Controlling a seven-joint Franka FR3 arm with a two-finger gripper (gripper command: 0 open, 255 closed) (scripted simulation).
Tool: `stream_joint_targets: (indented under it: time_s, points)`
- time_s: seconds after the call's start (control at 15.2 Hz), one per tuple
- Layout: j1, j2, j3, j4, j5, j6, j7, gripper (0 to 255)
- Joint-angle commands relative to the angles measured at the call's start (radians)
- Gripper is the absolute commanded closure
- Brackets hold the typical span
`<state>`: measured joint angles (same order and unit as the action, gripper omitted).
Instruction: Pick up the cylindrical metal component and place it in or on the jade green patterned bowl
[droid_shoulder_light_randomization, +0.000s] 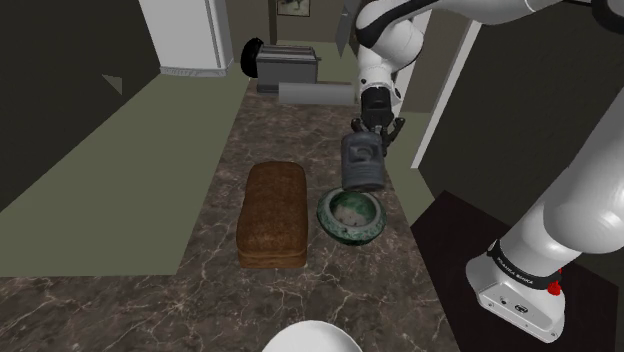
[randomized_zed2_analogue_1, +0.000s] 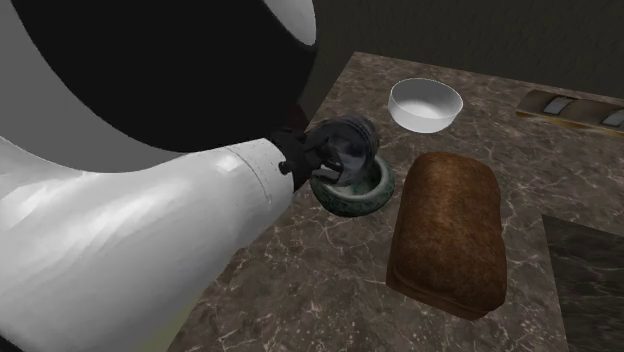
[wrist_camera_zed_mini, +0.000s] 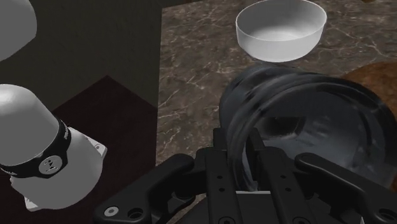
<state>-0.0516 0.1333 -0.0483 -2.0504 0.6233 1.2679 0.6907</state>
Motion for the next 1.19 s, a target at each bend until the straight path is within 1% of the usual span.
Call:
stream_joint_targets:
  time_s: [0.0,0.92,1.12]
  points:
    - [0.033,-0.063,0.027,-0.082,0.040,0.047,0.031,255]
    - [0.041,0.050,0.033,-0.133,0.033,0.182,-0.063,255]
    - [0.042,0.050,0.033,-0.133,0.033,0.182,-0.063,255]
